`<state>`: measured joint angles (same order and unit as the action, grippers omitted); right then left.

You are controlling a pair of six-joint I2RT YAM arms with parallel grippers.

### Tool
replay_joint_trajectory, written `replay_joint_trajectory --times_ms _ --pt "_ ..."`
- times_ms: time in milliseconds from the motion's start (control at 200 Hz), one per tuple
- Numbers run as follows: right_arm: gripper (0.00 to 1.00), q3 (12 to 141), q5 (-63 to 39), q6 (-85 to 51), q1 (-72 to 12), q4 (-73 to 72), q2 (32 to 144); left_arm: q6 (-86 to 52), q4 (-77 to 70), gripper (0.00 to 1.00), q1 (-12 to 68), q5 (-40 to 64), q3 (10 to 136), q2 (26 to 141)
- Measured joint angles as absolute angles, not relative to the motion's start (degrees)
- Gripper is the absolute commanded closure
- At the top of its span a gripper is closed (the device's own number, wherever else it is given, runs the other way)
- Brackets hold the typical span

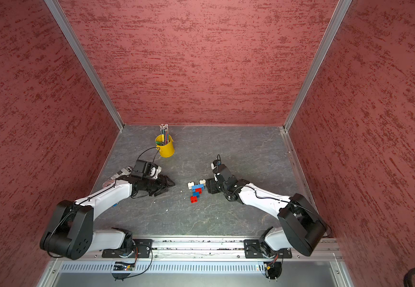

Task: Assemble the letter y with lego
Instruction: Reset both arms

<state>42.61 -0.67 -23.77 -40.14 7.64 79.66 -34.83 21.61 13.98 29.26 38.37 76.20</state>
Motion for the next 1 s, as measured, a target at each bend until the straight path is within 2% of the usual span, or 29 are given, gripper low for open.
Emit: replay_joint_trajectory --times_ms 45,65,100,115,160,346,486,566,696,827,997 --pt "0.19 43.48 -0.49 -23.55 -39.44 7.11 78.89 -35.20 22.04 0.24 14.17 28.67 39.90 75.42" --pt "0.16 43.83 -0.34 -23.49 -38.92 6.85 78.59 -34.76 22.31 0.16 14.22 28.34 40.71 75.00" --pt "0.10 44.45 0.08 -23.42 -37.95 6.57 78.06 -34.48 22.72 0.09 14.28 27.64 42.13 74.46" --pt "0.02 44.71 0.40 -23.16 -37.47 6.42 77.80 -34.76 22.96 0.08 14.28 27.29 42.78 74.26" --pt "0.00 45.36 1.37 -22.70 -35.92 6.00 77.12 -33.50 23.51 0.00 14.31 26.00 44.93 73.63" --pt "0.00 47.97 7.16 -19.70 -29.39 3.75 75.00 -29.85 24.47 0.00 13.69 19.31 51.35 71.22" --pt "0.01 48.03 19.00 -16.51 -25.50 -1.37 74.02 -25.21 21.52 0.00 13.41 9.52 51.70 69.17" --pt "0.01 45.06 28.53 -12.80 -24.03 -9.80 73.84 -20.47 14.92 0.00 13.39 3.64 47.77 66.72" --pt "0.01 34.26 37.93 -5.43 -21.74 -26.92 73.93 -11.57 2.44 0.00 12.36 -4.43 39.13 65.63" --pt "0.01 28.77 42.04 -1.93 -18.55 -36.49 78.59 -6.00 -5.61 0.00 8.84 -9.58 36.93 71.42" --pt "0.01 27.44 42.09 1.93 -16.16 -48.25 84.55 -3.22 -19.29 0.00 4.36 -10.13 31.66 76.64"
